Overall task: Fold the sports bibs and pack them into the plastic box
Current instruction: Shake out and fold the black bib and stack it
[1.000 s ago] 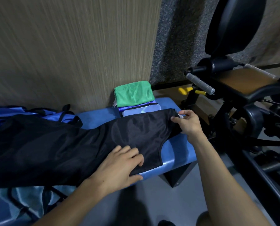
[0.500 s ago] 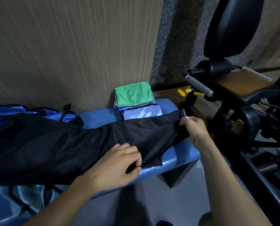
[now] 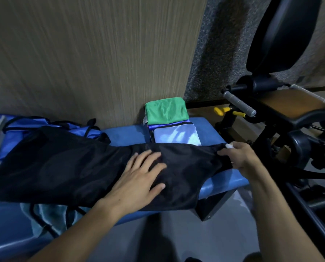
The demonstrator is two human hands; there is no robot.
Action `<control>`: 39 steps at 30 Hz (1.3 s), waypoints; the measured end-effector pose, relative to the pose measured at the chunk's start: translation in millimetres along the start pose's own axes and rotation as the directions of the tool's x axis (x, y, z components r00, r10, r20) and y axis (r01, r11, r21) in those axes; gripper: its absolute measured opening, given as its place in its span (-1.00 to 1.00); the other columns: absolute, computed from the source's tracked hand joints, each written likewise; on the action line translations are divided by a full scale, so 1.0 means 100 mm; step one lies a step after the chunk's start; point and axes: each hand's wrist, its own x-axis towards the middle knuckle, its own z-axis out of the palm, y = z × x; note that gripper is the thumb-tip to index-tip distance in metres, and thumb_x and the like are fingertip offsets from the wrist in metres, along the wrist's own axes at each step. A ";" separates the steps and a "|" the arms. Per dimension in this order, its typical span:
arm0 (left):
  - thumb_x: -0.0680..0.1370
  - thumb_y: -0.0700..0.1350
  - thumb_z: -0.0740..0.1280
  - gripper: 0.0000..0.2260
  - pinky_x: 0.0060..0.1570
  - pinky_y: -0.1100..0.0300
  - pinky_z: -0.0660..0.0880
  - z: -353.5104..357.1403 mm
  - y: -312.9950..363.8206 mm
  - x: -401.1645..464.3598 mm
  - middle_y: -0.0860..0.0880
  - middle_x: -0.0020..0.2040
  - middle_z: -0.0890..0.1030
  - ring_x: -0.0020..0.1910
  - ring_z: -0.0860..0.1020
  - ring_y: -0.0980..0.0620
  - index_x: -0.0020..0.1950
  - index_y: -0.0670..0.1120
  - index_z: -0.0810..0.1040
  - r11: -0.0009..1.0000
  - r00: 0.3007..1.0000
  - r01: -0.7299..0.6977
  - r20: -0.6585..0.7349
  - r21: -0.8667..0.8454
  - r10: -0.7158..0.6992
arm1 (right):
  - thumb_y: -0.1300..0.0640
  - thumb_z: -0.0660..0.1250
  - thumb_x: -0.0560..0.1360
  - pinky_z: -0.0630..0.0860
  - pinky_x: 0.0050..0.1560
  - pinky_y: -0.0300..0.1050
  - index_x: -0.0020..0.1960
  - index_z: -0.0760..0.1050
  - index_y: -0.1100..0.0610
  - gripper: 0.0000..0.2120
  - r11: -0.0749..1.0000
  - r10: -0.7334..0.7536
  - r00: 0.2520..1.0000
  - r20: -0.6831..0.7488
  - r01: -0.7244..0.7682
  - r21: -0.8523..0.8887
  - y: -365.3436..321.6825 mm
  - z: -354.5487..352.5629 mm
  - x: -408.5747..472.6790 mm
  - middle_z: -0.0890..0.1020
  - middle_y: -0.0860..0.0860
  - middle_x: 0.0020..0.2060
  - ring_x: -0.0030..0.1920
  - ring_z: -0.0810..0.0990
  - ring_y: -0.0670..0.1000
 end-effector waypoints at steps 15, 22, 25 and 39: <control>0.62 0.40 -0.18 -0.29 0.60 -0.10 -0.22 0.12 -0.29 -0.17 0.10 0.67 -0.18 0.64 -0.23 0.02 0.68 0.06 -0.12 0.981 0.978 0.189 0.077 0.049 -0.193 | 0.08 0.51 0.51 0.27 -0.52 -0.21 -0.24 0.39 0.20 -0.65 0.983 0.075 0.997 -0.004 -0.075 -0.166 -0.03 -0.05 -0.21 0.40 0.07 -0.41 -0.46 0.37 0.04; 0.62 0.40 -0.14 -0.35 0.55 -0.19 -0.32 0.20 -0.21 -0.22 0.15 0.63 -0.31 0.61 -0.36 -0.02 0.65 0.19 -0.24 0.985 0.951 0.169 0.258 0.023 -0.169 | 0.15 0.42 0.58 0.58 -0.30 -0.07 -0.11 0.52 0.20 -0.85 0.997 0.031 0.999 -0.011 -0.030 0.077 -0.23 -0.19 -0.49 0.60 0.23 -0.11 -0.23 0.56 0.11; 0.64 0.36 -0.11 -0.37 0.56 -0.15 -0.32 0.12 -0.17 -0.20 0.14 0.65 -0.28 0.62 -0.32 0.01 0.65 0.20 -0.21 0.991 0.963 0.133 0.239 -0.015 -0.126 | 0.15 0.37 0.61 0.62 -0.39 -0.15 -0.06 0.56 0.18 -0.88 0.961 -0.058 0.997 0.043 0.044 0.274 -0.47 -0.24 -0.77 0.62 0.18 -0.18 -0.22 0.61 0.10; 0.66 -0.26 0.29 -0.78 -0.26 0.20 0.58 -0.77 -0.82 -0.45 0.06 -0.29 0.68 -0.33 0.63 0.10 -0.10 -0.04 0.64 0.392 0.773 0.117 -0.164 -0.912 -0.613 | 0.35 0.37 0.55 0.55 -0.56 -0.13 -0.08 0.45 0.18 -0.87 0.887 -0.406 0.818 0.408 0.245 0.391 -1.77 1.61 -1.96 0.50 0.08 -0.44 -0.56 0.50 -0.05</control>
